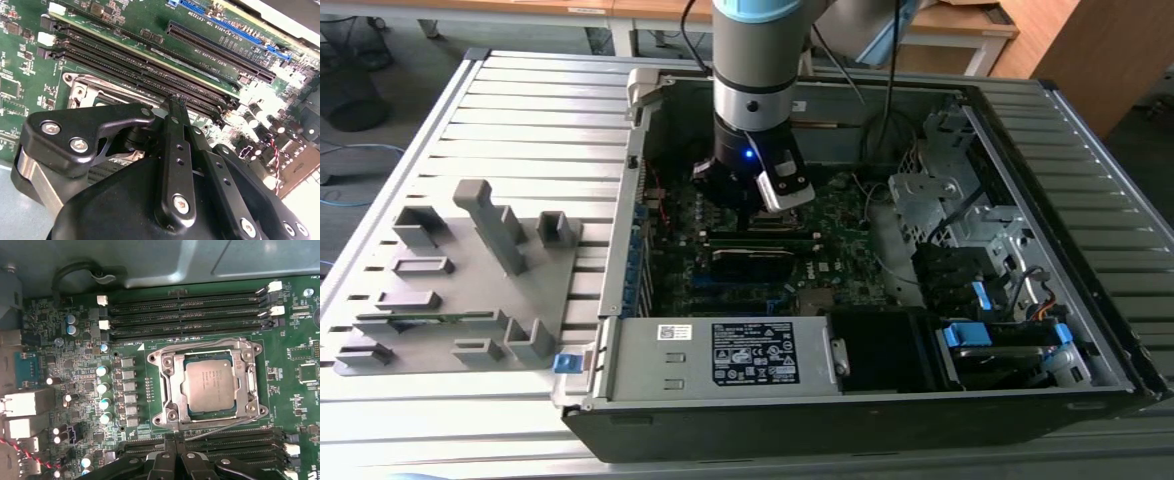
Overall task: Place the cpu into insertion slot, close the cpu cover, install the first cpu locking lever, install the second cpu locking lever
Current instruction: 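Install the second cpu locking lever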
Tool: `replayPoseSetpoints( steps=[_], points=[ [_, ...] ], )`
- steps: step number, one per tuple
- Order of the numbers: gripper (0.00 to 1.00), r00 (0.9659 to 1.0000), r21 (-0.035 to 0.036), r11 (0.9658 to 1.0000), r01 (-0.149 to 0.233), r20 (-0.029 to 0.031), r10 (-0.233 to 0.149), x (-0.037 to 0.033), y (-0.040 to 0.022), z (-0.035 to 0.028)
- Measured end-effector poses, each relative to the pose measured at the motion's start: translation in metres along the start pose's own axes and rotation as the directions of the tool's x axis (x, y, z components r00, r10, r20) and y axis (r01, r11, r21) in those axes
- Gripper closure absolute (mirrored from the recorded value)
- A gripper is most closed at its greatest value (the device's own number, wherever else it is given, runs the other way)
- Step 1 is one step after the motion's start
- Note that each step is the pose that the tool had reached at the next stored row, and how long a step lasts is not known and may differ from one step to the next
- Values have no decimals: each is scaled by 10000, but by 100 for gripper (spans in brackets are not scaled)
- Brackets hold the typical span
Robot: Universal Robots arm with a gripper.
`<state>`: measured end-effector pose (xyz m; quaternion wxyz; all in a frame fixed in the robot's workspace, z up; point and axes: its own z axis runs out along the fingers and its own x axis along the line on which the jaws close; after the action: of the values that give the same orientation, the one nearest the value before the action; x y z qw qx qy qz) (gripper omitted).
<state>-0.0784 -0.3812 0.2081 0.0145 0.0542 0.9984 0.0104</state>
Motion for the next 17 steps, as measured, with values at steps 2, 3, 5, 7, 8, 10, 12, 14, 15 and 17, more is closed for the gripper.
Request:
replayPoseSetpoints(
  steps=[2,3,5,7,8,10,12,14,15,17],
  points=[
    [89,10000,6,10000,1,0,-1,8,-2,24],
    [89,10000,7,10000,1,0,-1,10,-2,25],
    [89,10000,7,10000,2,-1,-2,10,-2,25],
    [89,10000,5,10000,1,0,-1,11,-2,26],
    [89,10000,-2,10000,1,-1,-1,11,-2,26],
    [89,10000,-21,10000,-1,0,1,13,-2,27],
    [89,10000,-85,10000,-2,-1,2,17,-3,27],
    [89,10000,-222,9998,-6,-4,6,19,-3,30],
    [89,10000,-291,9996,-8,-7,8,21,-3,31],
    [89,10000,-420,9991,-12,-11,12,25,-4,34]
  ],
)
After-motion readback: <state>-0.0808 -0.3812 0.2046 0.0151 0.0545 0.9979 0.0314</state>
